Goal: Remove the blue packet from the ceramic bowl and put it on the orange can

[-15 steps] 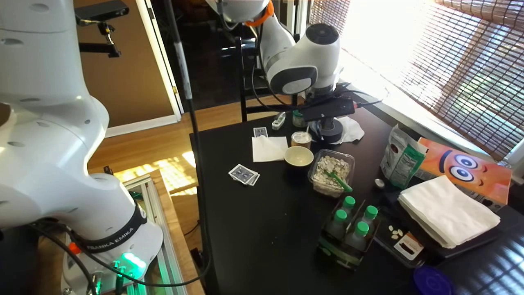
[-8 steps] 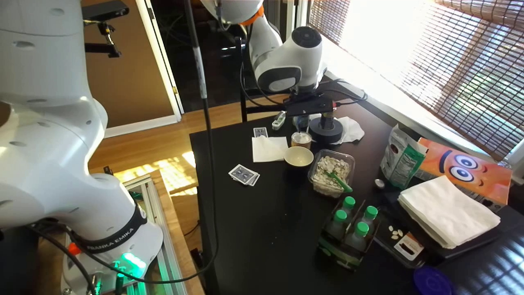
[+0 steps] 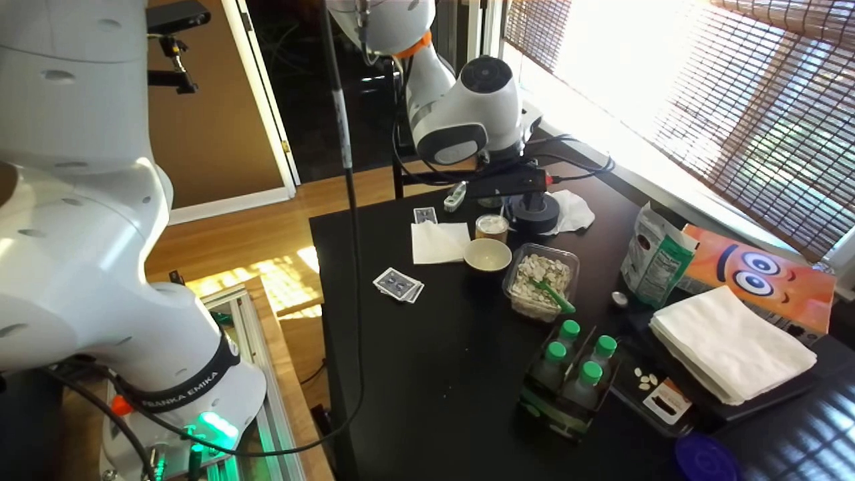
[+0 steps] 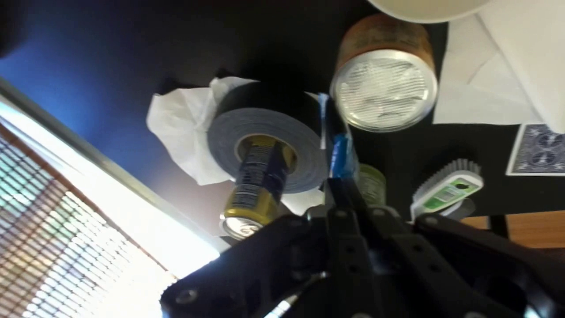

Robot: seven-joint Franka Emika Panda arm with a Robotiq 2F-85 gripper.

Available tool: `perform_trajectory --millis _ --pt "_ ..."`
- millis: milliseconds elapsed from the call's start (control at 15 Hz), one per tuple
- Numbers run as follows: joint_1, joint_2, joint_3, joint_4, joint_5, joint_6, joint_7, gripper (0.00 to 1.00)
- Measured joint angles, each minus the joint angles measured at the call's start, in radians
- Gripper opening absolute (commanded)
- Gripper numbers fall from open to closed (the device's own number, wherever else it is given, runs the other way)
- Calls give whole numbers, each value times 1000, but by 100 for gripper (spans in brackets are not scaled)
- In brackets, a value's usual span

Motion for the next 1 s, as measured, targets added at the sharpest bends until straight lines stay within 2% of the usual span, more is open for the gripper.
perform_trajectory --millis 133,467,533,667,800,1000 --pt "4 0 -26 4 1 52 24 1" --pt "17 -1 -45 0 1 56 31 0" --pt "63 -6 -101 -5 1 77 50 0" --pt "191 -13 -261 -28 -80 168 177 0" --pt "339 -14 -424 -56 -33 248 195 0" --pt "562 -13 -625 -80 76 271 186 0"
